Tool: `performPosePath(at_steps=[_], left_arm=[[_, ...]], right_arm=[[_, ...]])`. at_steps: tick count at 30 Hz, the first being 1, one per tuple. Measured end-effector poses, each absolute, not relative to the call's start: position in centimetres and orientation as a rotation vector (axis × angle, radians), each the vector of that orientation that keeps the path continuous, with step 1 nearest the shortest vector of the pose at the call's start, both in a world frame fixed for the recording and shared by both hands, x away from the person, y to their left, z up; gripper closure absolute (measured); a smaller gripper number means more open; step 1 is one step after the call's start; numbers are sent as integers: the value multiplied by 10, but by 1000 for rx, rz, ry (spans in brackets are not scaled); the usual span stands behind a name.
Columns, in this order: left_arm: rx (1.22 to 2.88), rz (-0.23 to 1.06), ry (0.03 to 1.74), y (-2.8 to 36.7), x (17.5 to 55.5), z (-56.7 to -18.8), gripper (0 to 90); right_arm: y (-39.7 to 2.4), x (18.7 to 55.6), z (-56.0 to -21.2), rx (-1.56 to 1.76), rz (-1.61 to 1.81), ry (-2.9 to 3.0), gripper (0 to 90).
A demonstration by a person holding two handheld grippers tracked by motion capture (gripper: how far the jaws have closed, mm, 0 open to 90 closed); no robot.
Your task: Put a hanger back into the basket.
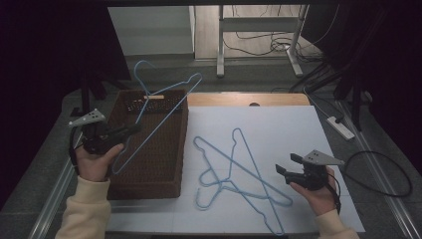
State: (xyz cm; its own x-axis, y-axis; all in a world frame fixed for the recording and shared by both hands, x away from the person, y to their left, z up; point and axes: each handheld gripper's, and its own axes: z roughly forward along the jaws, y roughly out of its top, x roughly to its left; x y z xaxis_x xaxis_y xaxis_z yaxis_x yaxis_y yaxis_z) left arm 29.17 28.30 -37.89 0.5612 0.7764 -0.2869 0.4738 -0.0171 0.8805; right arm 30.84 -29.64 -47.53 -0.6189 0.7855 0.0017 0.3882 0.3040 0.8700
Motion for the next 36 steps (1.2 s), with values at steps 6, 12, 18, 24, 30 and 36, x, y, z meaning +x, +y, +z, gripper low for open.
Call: performPosePath(at_steps=[6, 12, 18, 24, 30, 36], left_arm=[[1662, 353, 1077, 298, 288, -382, 864], [1682, 385, 1097, 305, 286, -384, 865], [1711, 393, 1101, 312, 288, -391, 864], [1709, 380, 1135, 319, 291, -398, 865], [1731, 369, 1158, 323, 293, -404, 864], [1781, 365, 1202, 326, 297, -411, 864]], right_arm=[[-297, 309, -476, 1050, 1249, 2147, 279], [-297, 308, -476, 1052, 1247, 2147, 278], [-297, 308, -476, 1048, 1240, 2150, 279], [-297, 308, -477, 1046, 1232, 2150, 280], [-297, 308, -476, 1049, 1234, 2148, 281], [-297, 308, -476, 1046, 1239, 2150, 282]])
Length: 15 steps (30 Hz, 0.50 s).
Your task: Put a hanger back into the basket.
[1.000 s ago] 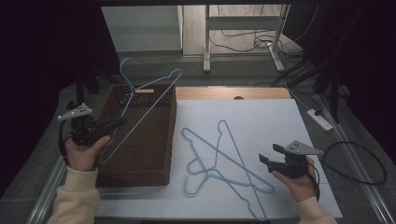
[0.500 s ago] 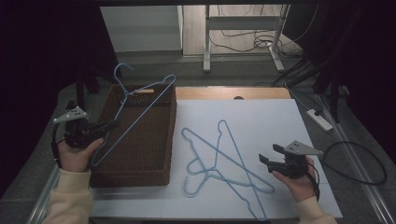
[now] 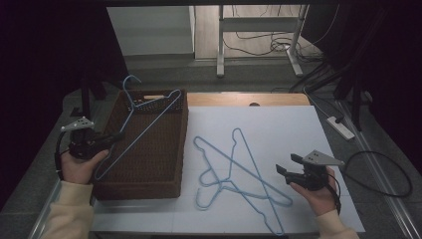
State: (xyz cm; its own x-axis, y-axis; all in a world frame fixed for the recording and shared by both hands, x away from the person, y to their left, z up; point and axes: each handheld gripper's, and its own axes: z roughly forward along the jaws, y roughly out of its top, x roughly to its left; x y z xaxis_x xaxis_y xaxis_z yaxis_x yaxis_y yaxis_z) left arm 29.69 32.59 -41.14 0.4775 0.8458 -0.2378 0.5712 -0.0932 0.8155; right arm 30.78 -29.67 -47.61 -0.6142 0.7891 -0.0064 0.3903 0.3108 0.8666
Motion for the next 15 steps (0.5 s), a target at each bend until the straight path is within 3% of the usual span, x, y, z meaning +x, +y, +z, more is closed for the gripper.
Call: performPosePath(at_steps=[15], left_arm=[[1907, 309, 1278, 324, 323, -431, 864]], right_arm=[[-296, 307, -476, 1050, 1237, 2151, 283]])
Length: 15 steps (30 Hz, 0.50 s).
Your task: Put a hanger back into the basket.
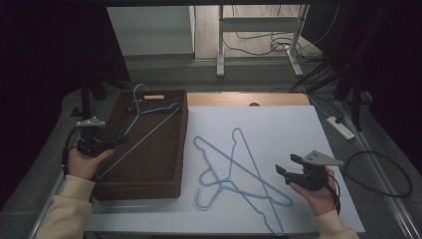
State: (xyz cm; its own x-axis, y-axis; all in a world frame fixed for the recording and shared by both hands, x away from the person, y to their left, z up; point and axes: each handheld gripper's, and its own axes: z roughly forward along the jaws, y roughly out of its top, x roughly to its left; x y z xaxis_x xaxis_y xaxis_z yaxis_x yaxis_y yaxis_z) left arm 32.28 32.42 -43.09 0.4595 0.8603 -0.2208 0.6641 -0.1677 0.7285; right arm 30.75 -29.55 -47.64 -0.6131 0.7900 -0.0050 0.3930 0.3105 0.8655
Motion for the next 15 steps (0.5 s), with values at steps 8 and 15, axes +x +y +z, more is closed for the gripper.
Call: performPosePath(at_steps=[8, 15], left_arm=[[1986, 265, 1294, 319, 336, -440, 863], [2079, 250, 1368, 319, 346, -449, 862]], right_arm=[[-295, 307, -477, 1052, 1237, 2152, 283], [-295, 307, -477, 1052, 1236, 2154, 283]])
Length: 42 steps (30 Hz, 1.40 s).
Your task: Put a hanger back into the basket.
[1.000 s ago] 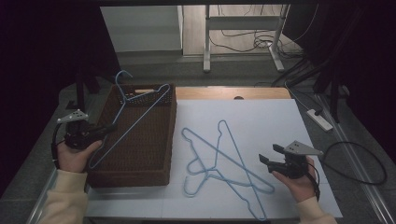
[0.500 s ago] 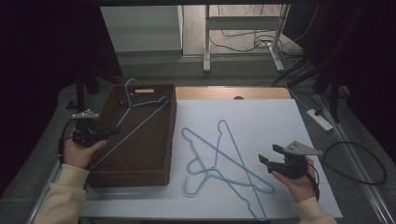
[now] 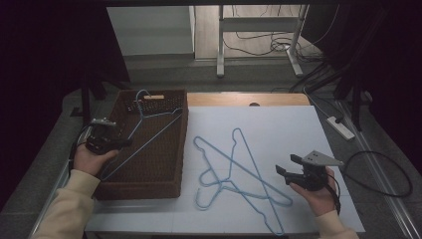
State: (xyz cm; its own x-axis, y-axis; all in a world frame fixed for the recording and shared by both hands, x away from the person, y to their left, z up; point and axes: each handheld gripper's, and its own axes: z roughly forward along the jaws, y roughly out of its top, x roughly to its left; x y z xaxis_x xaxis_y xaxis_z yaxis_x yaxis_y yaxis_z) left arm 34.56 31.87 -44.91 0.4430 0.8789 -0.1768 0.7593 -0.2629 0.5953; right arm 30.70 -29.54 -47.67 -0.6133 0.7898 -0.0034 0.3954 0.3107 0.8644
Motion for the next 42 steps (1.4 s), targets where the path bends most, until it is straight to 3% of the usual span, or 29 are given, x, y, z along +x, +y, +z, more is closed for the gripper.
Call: performPosePath(at_steps=[14, 30, 35, 39, 42], left_arm=[[2188, 232, 1551, 316, 364, -461, 858], [2223, 303, 1618, 309, 372, -465, 821], [2186, 386, 1592, 309, 367, -459, 710], [2091, 464, 1504, 308, 358, -442, 514], [2022, 476, 1438, 308, 350, -429, 439]], right_arm=[[-294, 307, -478, 1051, 1228, 2163, 283], [-293, 308, -479, 1047, 1222, 2172, 283], [-294, 307, -479, 1049, 1222, 2170, 283], [-294, 307, -479, 1050, 1220, 2169, 283], [-294, 307, -479, 1050, 1219, 2170, 283]])
